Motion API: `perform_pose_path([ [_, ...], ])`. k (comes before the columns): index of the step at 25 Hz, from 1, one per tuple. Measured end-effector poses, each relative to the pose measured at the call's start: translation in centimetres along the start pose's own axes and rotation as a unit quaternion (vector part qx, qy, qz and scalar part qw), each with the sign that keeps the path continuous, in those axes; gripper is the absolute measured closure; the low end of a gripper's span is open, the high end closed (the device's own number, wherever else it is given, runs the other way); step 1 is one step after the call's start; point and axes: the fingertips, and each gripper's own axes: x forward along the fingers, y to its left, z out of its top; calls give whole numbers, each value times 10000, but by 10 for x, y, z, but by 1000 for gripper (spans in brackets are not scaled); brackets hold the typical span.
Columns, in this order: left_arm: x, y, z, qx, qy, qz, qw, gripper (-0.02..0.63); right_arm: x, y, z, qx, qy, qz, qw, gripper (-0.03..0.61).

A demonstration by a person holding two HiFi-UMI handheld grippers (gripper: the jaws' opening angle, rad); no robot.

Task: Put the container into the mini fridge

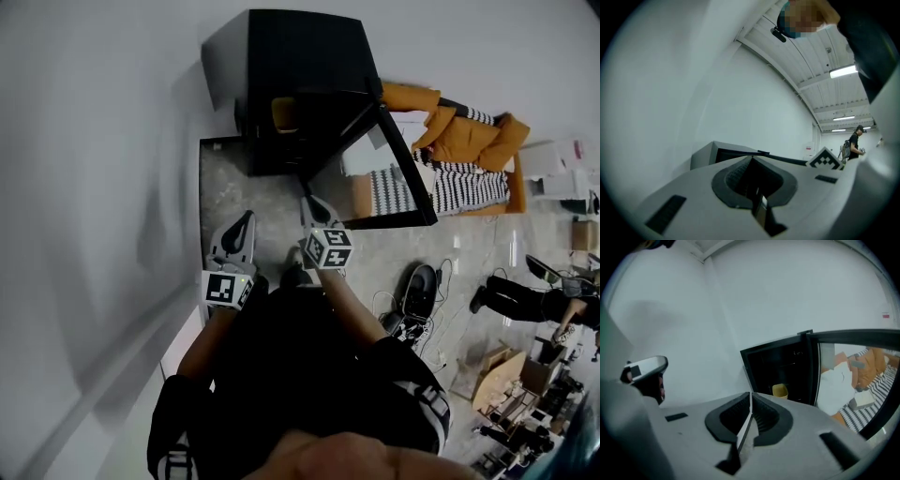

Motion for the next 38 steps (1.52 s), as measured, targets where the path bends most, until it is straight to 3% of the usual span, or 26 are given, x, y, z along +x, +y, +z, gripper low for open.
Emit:
perform_pose_path([
  [12, 11, -45, -5, 289, 141, 245, 9992, 609, -87, -10, 33, -167, -416, 455, 9980, 566],
  [18, 23, -49, -13, 356, 136, 295, 9988, 609, -86, -11, 43, -461, -522, 657, 9954, 575],
  [33, 50, -51, -1, 451, -39, 347, 9984, 609, -83, -24, 62, -532, -611, 766, 9938, 578],
  [38, 53, -53, -10, 360, 121, 306, 9988, 609, -82, -28, 61, -519, -597, 782, 9938, 578],
])
